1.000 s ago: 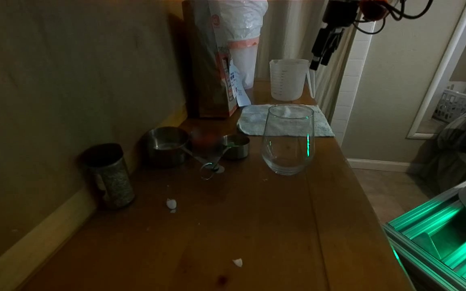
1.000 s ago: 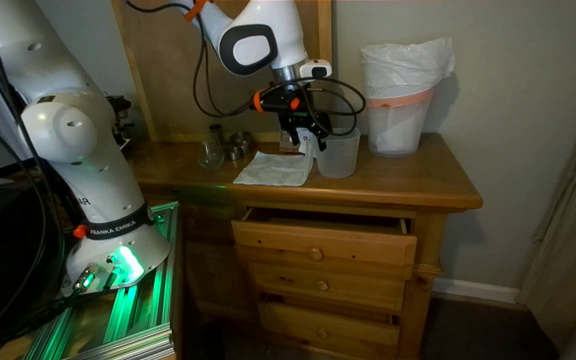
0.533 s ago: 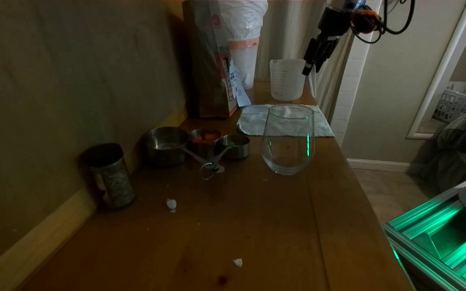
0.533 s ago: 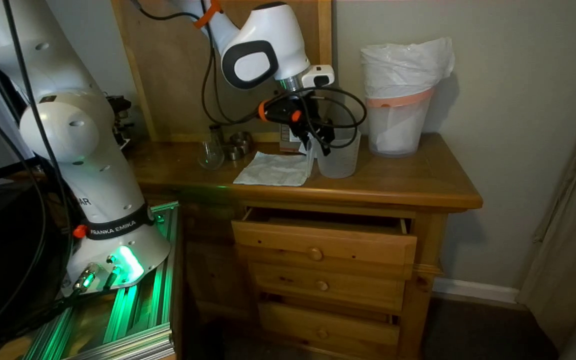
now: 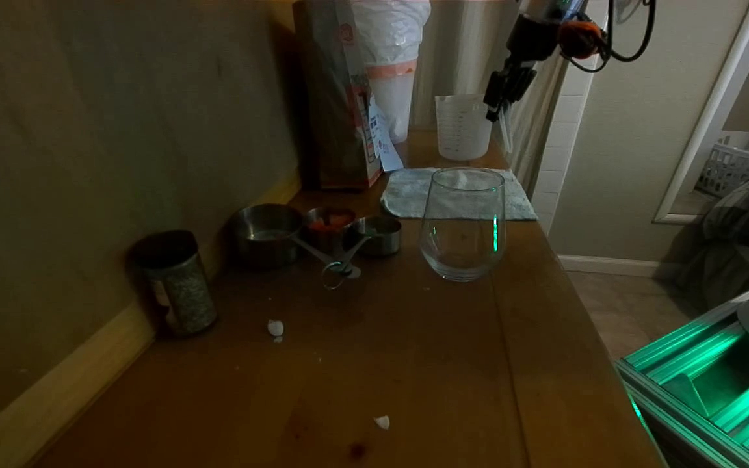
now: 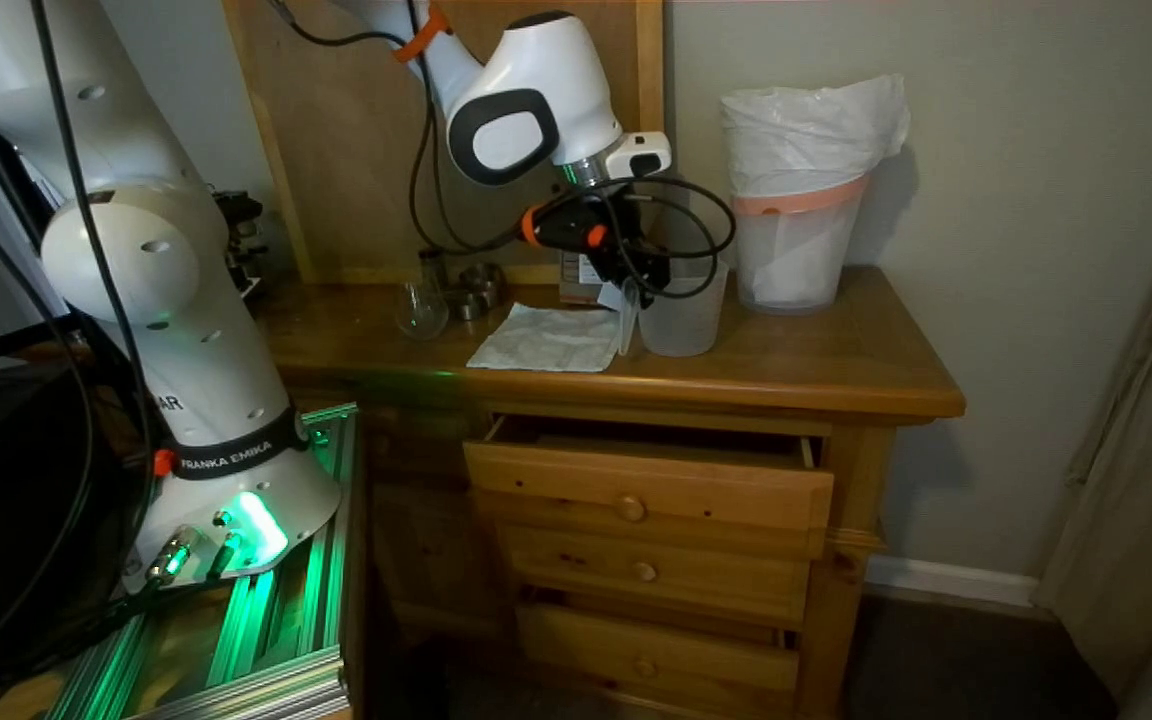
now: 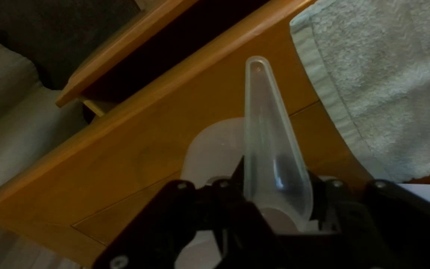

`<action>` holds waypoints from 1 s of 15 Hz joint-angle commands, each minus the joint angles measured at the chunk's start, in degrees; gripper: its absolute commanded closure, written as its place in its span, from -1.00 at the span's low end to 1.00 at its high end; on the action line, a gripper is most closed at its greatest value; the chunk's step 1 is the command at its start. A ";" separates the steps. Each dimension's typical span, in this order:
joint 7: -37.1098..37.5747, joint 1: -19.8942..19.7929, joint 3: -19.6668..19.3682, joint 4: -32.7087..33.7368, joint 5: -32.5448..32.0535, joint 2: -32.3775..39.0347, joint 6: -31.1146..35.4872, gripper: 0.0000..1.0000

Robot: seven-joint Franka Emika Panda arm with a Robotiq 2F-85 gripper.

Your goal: Turn the plastic jar over

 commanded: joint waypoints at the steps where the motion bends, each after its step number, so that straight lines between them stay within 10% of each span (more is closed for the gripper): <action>1: 4.47 -2.40 1.79 1.79 -6.69 1.06 -0.20 0.99; 15: 31.13 -7.27 9.13 14.99 -58.50 4.97 -17.69 1.00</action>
